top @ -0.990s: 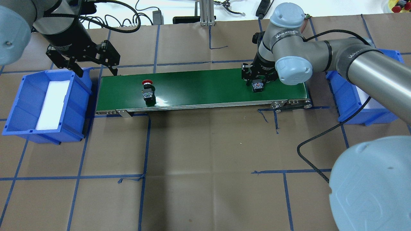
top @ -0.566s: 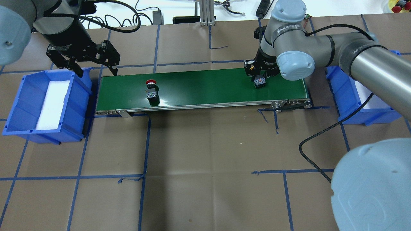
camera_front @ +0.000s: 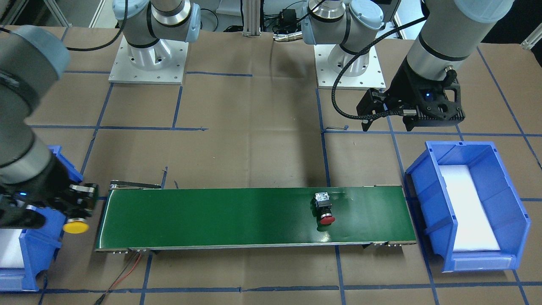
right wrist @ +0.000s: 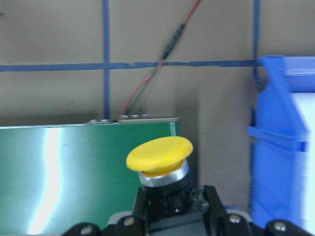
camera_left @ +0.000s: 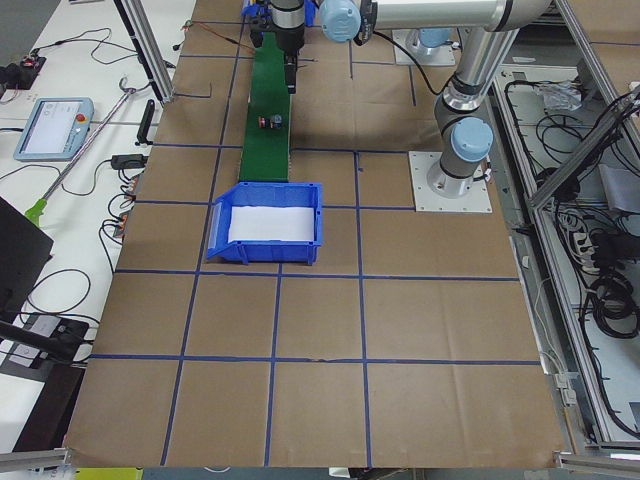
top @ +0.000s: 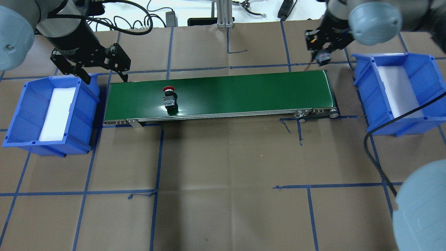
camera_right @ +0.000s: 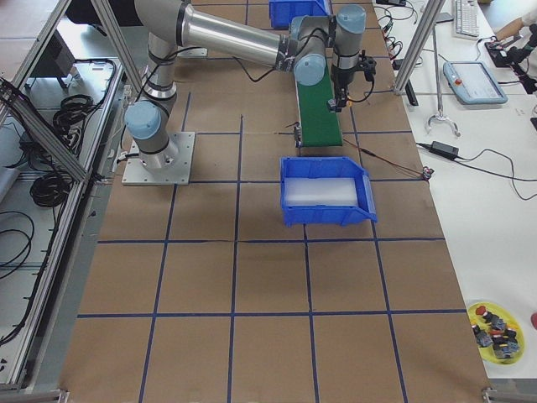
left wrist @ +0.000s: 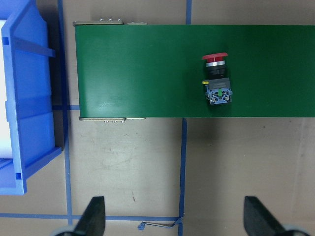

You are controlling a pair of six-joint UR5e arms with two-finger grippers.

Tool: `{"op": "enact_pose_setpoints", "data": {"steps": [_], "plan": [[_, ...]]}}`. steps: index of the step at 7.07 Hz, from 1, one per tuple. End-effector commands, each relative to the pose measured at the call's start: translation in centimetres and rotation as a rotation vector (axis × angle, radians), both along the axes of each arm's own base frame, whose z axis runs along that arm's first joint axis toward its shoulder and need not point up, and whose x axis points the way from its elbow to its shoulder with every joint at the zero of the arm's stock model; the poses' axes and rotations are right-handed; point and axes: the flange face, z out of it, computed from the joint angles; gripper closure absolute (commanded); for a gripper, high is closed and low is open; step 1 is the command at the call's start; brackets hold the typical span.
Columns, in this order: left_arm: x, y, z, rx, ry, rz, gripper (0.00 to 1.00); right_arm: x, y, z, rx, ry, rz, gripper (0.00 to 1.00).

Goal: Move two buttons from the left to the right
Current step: 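Carry the yellow button into the right bin and lower it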

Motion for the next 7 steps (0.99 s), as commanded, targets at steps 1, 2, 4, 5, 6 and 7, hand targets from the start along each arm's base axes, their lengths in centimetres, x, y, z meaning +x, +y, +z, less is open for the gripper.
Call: {"op": "enact_pose_setpoints", "data": {"steps": [1, 2, 4, 5, 6, 7], "plan": [[-0.1, 0.0, -0.1, 0.002, 0.000, 0.004, 0.01, -13.9, 1.9, 1.5, 0.015, 0.020, 0.043, 0.95], [-0.2, 0.0, 0.0, -0.001, 0.001, 0.004, 0.01, -17.4, 3.0, -0.7, 0.036, 0.003, 0.004, 0.96], [-0.2, 0.2, 0.0, -0.001, 0.001, 0.001, 0.01, -20.7, 5.9, -7.8, 0.011, 0.005, -0.056, 0.96], [-0.2, 0.2, 0.1, -0.003, 0.002, 0.001, 0.01, -20.9, 7.2, -10.9, -0.006, 0.016, -0.060, 0.96], [-0.2, 0.2, 0.1, -0.003, 0.002, 0.001, 0.01, -20.3, 8.5, -13.3, 0.023, 0.001, -0.073, 0.96], [-0.2, 0.2, 0.0, -0.001, 0.003, 0.003, 0.01, -19.9, 9.2, -14.7, 0.048, -0.014, -0.079, 0.96]]}}
